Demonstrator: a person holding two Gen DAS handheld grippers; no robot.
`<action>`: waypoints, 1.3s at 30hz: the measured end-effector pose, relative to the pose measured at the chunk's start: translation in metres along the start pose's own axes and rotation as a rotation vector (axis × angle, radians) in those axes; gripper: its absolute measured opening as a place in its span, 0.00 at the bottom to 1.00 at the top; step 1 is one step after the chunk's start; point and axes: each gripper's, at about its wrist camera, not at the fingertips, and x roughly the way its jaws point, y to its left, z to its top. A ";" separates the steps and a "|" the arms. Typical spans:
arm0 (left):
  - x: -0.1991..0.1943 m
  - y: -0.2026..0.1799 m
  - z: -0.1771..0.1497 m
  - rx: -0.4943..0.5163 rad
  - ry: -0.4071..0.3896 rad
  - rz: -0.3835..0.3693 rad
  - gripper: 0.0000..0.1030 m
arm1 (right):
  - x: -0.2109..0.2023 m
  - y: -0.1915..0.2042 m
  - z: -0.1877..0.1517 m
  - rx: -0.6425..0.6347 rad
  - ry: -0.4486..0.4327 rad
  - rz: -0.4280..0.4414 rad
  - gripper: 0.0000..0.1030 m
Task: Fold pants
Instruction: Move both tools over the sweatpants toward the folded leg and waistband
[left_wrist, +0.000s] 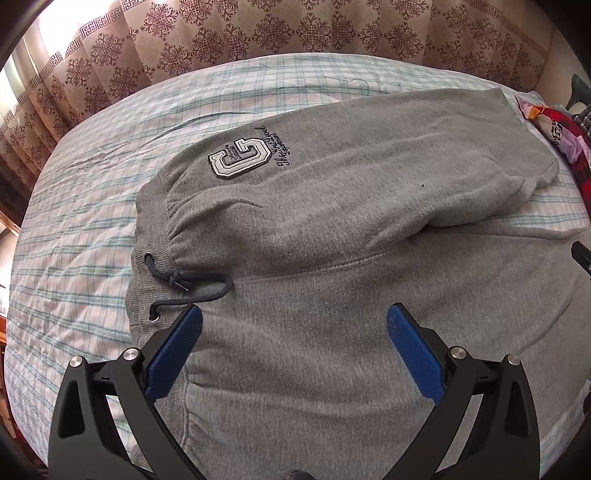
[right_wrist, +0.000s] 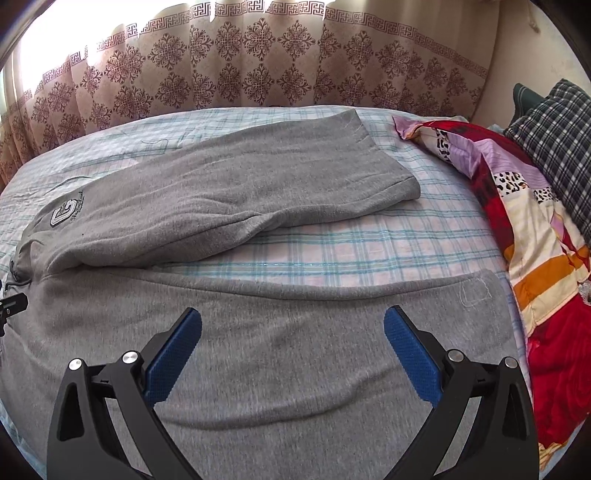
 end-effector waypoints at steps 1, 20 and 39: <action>0.004 0.000 0.002 -0.002 0.006 -0.005 0.98 | 0.006 0.002 0.005 0.001 0.005 0.007 0.95; 0.051 0.007 0.018 0.012 0.071 -0.064 0.98 | 0.086 0.121 0.079 -0.195 0.034 0.140 0.95; 0.093 0.060 0.080 -0.113 0.088 -0.114 0.98 | 0.190 0.149 0.141 -0.221 0.185 0.163 0.95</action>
